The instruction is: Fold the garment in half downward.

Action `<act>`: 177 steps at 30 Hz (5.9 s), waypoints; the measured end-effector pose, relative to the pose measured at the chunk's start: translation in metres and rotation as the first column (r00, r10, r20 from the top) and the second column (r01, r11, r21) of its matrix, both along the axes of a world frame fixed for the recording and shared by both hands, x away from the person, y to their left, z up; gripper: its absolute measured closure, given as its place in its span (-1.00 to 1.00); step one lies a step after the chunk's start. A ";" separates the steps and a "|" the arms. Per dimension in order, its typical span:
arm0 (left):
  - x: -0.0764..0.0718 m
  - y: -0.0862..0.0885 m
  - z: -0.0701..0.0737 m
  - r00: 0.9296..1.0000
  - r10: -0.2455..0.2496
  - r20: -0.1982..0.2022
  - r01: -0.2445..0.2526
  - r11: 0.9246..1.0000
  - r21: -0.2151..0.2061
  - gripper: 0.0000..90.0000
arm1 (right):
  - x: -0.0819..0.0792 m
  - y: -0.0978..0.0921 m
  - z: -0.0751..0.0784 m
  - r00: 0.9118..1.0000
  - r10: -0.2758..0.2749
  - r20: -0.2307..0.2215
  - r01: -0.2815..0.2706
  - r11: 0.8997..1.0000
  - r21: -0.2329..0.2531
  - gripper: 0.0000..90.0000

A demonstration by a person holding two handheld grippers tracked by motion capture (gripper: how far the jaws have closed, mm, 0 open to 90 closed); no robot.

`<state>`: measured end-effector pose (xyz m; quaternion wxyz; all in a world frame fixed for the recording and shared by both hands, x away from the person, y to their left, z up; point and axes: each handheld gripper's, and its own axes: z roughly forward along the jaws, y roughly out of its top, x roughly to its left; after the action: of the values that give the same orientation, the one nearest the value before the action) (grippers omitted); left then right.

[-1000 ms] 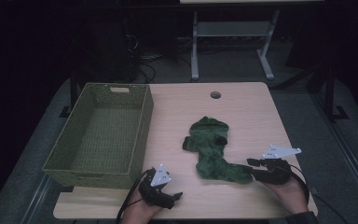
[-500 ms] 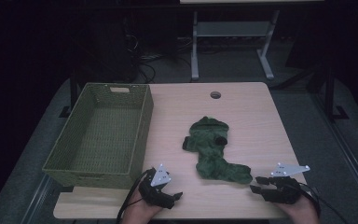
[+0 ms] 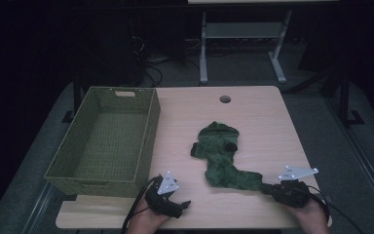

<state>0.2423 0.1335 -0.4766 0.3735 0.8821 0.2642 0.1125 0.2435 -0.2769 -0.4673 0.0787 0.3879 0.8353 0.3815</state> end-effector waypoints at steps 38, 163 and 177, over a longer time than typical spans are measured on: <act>0.001 0.000 0.000 1.000 0.000 0.004 0.000 1.000 -0.002 -0.69 | 0.043 0.083 0.062 0.949 0.253 0.190 -0.270 0.960 0.067 0.71; 0.219 -0.070 0.009 0.992 0.039 -0.119 -0.042 0.999 -0.020 0.79 | 0.221 0.069 0.004 0.996 0.006 -0.092 -0.011 0.998 -0.059 0.92; 0.225 -0.071 0.052 0.997 0.042 -0.067 -0.050 0.992 -0.113 0.95 | 0.220 0.052 0.038 0.997 -0.081 0.008 0.080 0.996 0.049 0.98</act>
<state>0.4671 0.0622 -0.4250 0.4123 0.8559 0.3025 0.0773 0.4632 -0.2246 -0.4291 0.0889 0.4211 0.8091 0.4002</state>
